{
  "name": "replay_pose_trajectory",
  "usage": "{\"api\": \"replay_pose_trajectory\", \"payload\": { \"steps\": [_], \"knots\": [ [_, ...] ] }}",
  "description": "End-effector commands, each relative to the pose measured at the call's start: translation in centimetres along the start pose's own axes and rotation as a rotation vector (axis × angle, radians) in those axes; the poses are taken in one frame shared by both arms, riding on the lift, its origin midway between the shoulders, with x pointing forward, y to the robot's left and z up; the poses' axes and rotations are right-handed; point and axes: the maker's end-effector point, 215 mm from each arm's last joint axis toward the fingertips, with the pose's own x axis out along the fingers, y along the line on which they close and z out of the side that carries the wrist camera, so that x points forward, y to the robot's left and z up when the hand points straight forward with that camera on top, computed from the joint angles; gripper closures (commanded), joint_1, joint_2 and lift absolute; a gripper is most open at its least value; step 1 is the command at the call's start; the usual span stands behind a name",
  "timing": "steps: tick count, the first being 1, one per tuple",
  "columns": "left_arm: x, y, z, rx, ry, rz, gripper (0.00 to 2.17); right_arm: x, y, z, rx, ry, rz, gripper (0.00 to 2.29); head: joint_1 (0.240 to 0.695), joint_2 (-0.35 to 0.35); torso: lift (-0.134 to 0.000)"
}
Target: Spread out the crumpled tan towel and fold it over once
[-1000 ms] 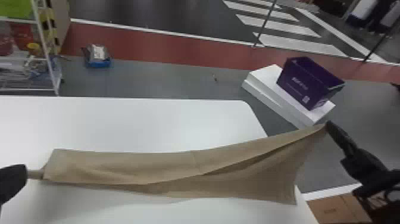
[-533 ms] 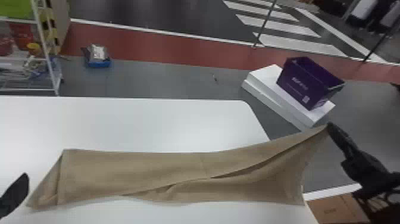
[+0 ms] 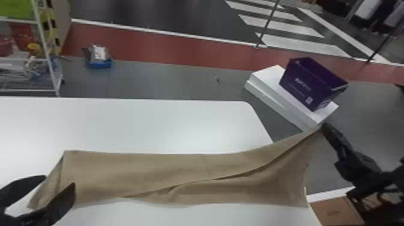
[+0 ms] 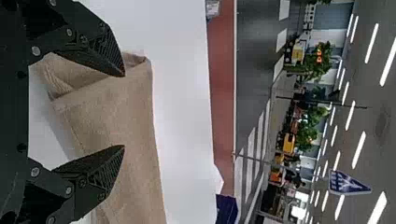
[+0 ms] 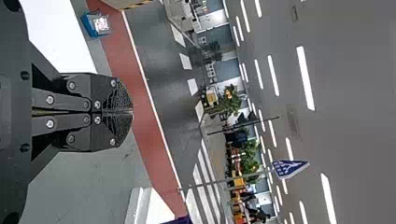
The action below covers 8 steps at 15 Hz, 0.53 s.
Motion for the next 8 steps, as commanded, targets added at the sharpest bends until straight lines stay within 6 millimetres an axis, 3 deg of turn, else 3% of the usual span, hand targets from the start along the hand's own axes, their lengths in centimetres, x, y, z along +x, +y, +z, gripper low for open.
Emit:
{"api": "replay_pose_trajectory", "payload": {
  "steps": [1,4,7,8],
  "knots": [
    [1.1,-2.1,-0.7,0.043,0.022,-0.019,0.42,0.1,0.1,-0.1,-0.003,-0.003,0.001,1.77,0.695,-0.35,-0.124],
    [2.5,-2.1,-2.9,0.078,0.064,-0.002,0.42,-0.1,-0.1,0.1,-0.012,-0.018,0.001,1.77,0.695,-0.35,-0.124],
    [3.5,-1.6,-3.7,0.1,0.062,0.02,0.43,-0.1,-0.4,0.0,-0.014,-0.027,0.0,1.77,0.695,-0.35,-0.124],
    [3.8,-1.3,-4.0,0.108,0.068,0.03,0.55,-0.1,-0.4,0.0,-0.015,-0.029,0.001,1.77,0.695,-0.35,-0.124]
  ]
}}
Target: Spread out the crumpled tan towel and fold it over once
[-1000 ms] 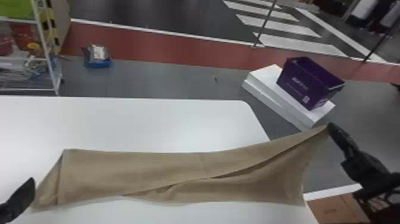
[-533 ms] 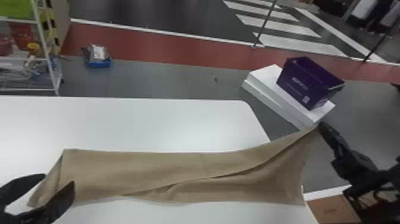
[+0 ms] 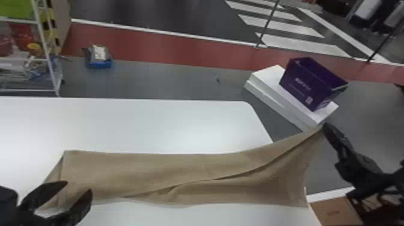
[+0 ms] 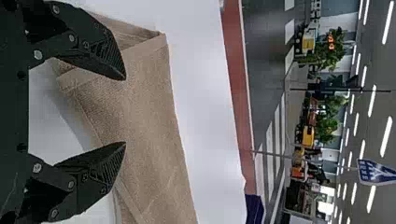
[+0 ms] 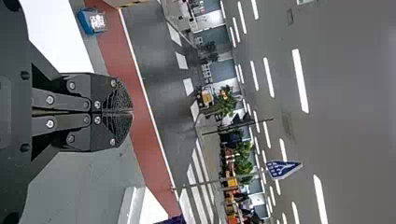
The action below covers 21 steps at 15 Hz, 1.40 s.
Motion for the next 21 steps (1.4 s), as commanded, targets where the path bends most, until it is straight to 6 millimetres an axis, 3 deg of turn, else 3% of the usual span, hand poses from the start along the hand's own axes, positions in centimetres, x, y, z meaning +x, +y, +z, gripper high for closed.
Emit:
{"api": "replay_pose_trajectory", "payload": {
  "steps": [1,14,16,20,21],
  "knots": [
    [0.6,0.3,-0.5,0.015,0.011,0.01,0.55,0.0,-0.1,0.0,-0.001,-0.006,-0.002,1.77,0.695,-0.35,-0.124],
    [-0.4,1.9,-2.5,0.042,0.07,0.031,0.55,0.3,0.3,0.1,0.001,-0.011,0.005,1.77,0.695,-0.35,-0.124],
    [-0.3,1.8,-2.5,0.042,0.071,0.029,0.86,0.3,0.3,0.2,0.0,-0.012,0.005,1.77,0.695,-0.35,-0.124],
    [-0.6,1.6,-1.9,0.042,0.063,0.026,1.08,0.2,0.3,0.3,0.002,-0.012,0.007,1.77,0.695,-0.35,-0.124],
    [-0.7,1.5,-1.8,0.044,0.061,0.025,1.29,0.2,0.3,0.3,0.004,-0.012,0.008,1.77,0.695,-0.35,-0.124]
  ]
}}
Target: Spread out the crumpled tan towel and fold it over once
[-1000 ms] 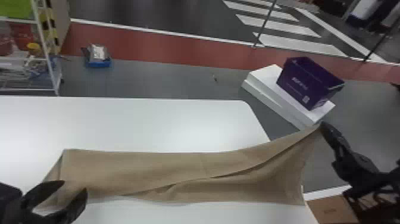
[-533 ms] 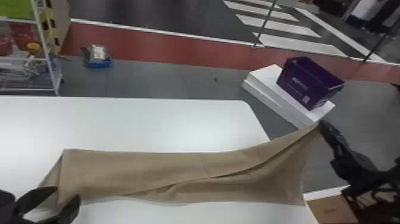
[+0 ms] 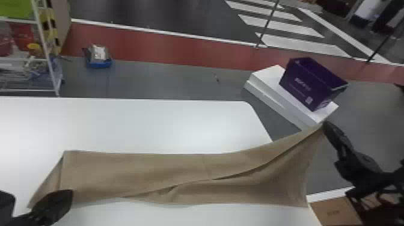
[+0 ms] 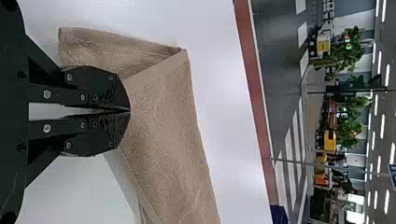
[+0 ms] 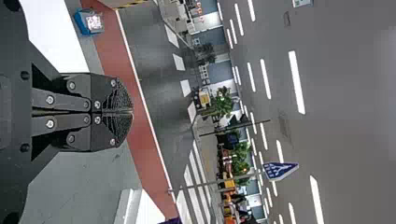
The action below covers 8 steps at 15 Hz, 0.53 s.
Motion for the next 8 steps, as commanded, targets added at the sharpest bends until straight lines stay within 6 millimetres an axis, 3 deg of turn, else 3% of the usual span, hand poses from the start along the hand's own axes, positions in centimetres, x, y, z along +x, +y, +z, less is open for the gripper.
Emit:
{"api": "replay_pose_trajectory", "payload": {
  "steps": [1,4,6,7,8],
  "knots": [
    [-0.2,-0.1,0.3,0.001,-0.005,-0.001,1.42,0.0,0.0,0.1,0.004,-0.001,-0.001,1.77,0.695,-0.35,-0.124],
    [-0.8,0.1,0.2,-0.002,0.006,0.016,1.33,-0.1,0.0,0.4,0.006,-0.007,0.0,1.77,0.695,-0.35,-0.124],
    [-1.2,-0.2,0.5,-0.008,0.0,0.012,0.19,-0.2,-0.1,0.5,0.004,-0.01,-0.001,1.77,0.695,-0.35,-0.124],
    [-1.3,-0.2,0.4,-0.011,-0.001,0.011,0.09,-0.2,-0.2,0.4,0.005,-0.009,-0.002,1.77,0.695,-0.35,-0.124],
    [-1.3,-0.3,0.2,-0.009,0.002,0.01,0.12,-0.2,-0.2,0.5,0.004,-0.011,-0.002,1.77,0.695,-0.35,-0.124]
  ]
}}
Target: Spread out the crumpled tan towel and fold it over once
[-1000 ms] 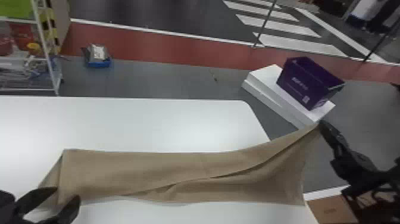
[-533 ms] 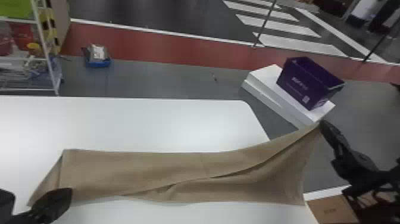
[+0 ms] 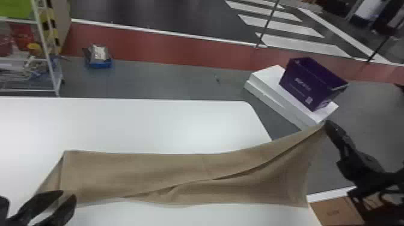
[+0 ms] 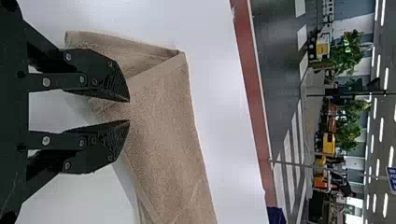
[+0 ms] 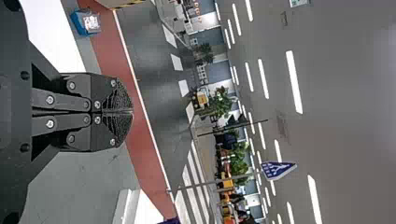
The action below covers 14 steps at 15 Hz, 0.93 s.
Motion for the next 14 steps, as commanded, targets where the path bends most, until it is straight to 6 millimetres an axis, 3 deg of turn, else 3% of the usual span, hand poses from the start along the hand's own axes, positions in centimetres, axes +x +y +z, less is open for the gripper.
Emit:
{"api": "replay_pose_trajectory", "payload": {
  "steps": [1,5,8,14],
  "knots": [
    [0.1,-0.3,-0.3,0.001,0.004,-0.005,0.19,0.0,0.1,-0.1,0.003,-0.001,0.008,1.77,0.695,-0.35,-0.124],
    [1.0,-0.5,-0.8,0.013,0.015,-0.006,0.22,-0.2,-0.1,-0.2,0.007,0.0,0.007,1.77,0.695,-0.35,-0.124],
    [1.3,-0.5,-0.9,0.01,0.02,-0.004,0.4,-0.3,-0.2,-0.1,0.011,-0.002,0.01,1.77,0.695,-0.35,-0.124],
    [2.2,-0.4,-2.0,0.017,0.051,-0.003,0.52,-0.5,-0.4,-0.1,0.011,-0.004,0.009,1.77,0.695,-0.35,-0.124]
  ]
}}
